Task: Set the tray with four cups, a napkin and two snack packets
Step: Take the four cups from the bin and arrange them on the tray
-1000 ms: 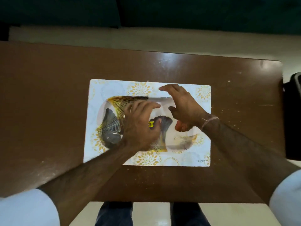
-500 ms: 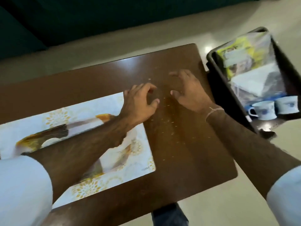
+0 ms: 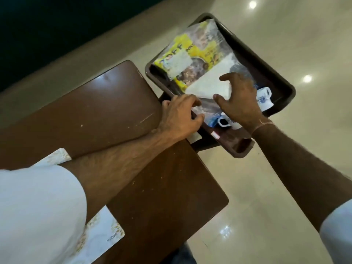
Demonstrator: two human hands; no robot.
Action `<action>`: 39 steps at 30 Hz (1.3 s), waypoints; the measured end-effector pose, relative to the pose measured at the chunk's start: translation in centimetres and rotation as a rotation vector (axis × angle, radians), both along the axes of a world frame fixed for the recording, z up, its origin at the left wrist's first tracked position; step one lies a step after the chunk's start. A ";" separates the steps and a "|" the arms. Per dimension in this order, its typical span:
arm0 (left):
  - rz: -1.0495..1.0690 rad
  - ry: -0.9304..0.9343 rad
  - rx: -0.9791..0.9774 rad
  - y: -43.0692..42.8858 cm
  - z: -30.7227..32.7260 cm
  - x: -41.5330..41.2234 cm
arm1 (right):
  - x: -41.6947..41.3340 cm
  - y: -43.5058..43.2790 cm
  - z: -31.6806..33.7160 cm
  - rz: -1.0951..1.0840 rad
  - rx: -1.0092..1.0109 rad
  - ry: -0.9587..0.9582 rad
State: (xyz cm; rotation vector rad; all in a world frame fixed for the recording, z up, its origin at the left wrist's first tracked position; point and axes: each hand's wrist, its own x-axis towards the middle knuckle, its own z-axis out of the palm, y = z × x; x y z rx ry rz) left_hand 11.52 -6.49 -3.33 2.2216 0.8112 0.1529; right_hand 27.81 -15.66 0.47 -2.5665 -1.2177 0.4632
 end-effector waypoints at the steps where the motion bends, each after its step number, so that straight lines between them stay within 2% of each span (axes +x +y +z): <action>1: -0.022 0.005 -0.008 -0.7 -0.1 1.3 | 1.2 -0.8 -0.2 -0.048 -0.021 -0.023; 7: -0.093 0.079 0.003 -4.3 -1.1 6.5 | 5.7 -4.9 -1.7 -0.294 -0.125 -0.065; 13: -0.086 0.124 -0.053 -6.0 -1.7 9.0 | 7.5 -7.0 -3.2 -0.352 -0.169 -0.016; 19: 0.051 0.064 -0.346 -5.7 -0.9 9.3 | 7.6 -6.9 -3.1 -0.366 -0.086 0.024; 25: 0.143 -0.107 -0.363 -4.4 0.1 5.7 | 4.8 -4.9 -1.0 -0.339 0.083 0.049; 30: 0.234 -0.222 -0.299 -2.2 1.4 0.8 | 0.3 -2.4 0.6 -0.272 0.208 0.134; 35: 0.308 -0.256 -0.309 0.8 3.2 -6.0 | -6.1 0.2 1.1 -0.217 0.317 0.179; 39: 0.315 -0.184 -0.264 3.1 4.0 -12.4 | -11.8 1.6 1.1 -0.152 0.328 0.237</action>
